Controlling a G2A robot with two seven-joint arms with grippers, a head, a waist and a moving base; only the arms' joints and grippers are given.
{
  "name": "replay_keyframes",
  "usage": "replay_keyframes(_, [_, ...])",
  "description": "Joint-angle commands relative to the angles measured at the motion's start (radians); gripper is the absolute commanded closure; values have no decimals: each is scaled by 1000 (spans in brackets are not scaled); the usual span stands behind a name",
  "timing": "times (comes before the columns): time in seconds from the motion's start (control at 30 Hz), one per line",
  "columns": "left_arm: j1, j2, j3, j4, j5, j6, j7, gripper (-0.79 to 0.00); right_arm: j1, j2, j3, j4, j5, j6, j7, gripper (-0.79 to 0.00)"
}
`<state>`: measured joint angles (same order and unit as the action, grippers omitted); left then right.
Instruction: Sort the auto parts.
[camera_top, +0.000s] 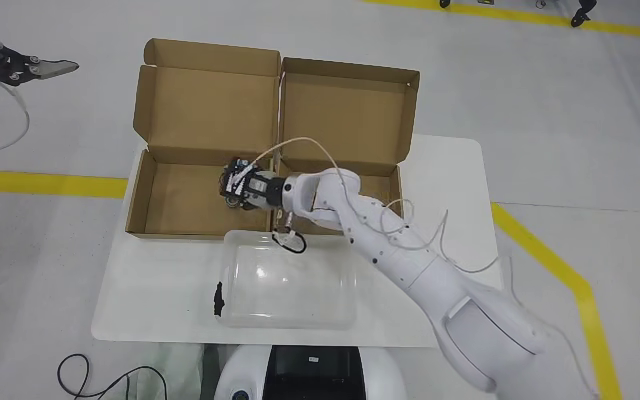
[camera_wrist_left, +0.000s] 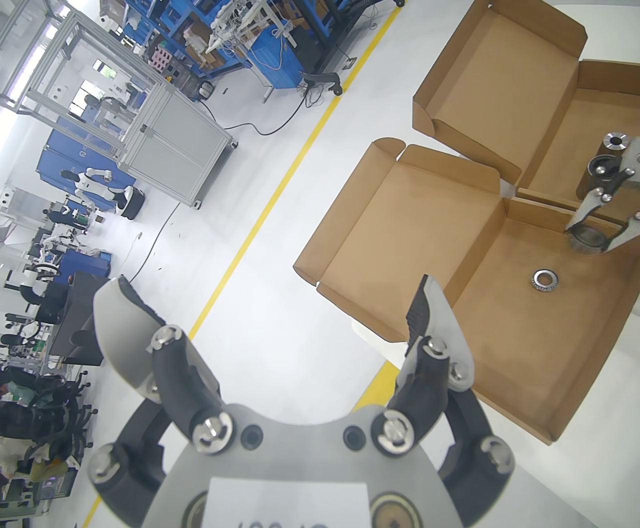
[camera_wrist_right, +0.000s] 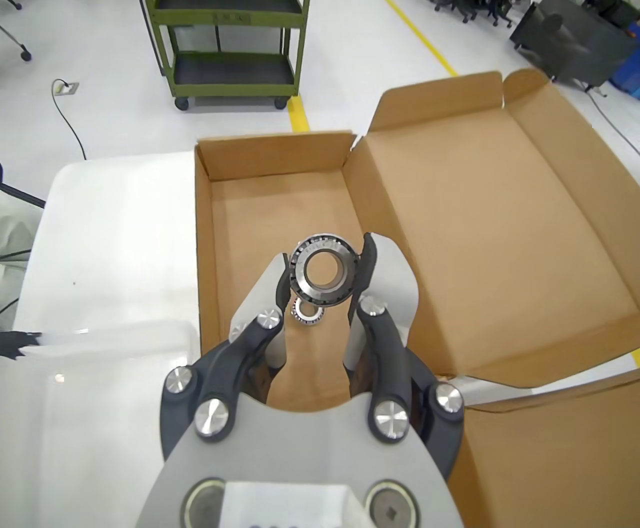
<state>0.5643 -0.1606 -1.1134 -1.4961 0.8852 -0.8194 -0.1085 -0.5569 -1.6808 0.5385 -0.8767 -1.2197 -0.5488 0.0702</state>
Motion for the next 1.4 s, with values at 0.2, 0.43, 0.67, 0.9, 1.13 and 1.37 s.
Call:
replay_keyframes(0.2, [0,0,0,0,0,0,0,-785,54,-81,-55,175,58,1,66,0])
replay_keyframes(0.43, [0,0,0,0,0,0,0,-785,98,-151,-85,322,80,24,90,0])
replay_keyframes(0.67, [0,0,0,0,0,0,0,-785,119,-199,-102,414,71,35,67,-31])
replay_keyframes(0.9, [0,0,0,0,0,0,0,-785,132,-232,-107,478,58,37,41,-256])
replay_keyframes(1.13, [0,0,0,0,0,0,0,-785,148,-252,-105,516,44,44,18,-256])
replay_keyframes(1.37, [0,0,0,0,0,0,0,-785,168,-259,-94,515,30,28,-49,-256])
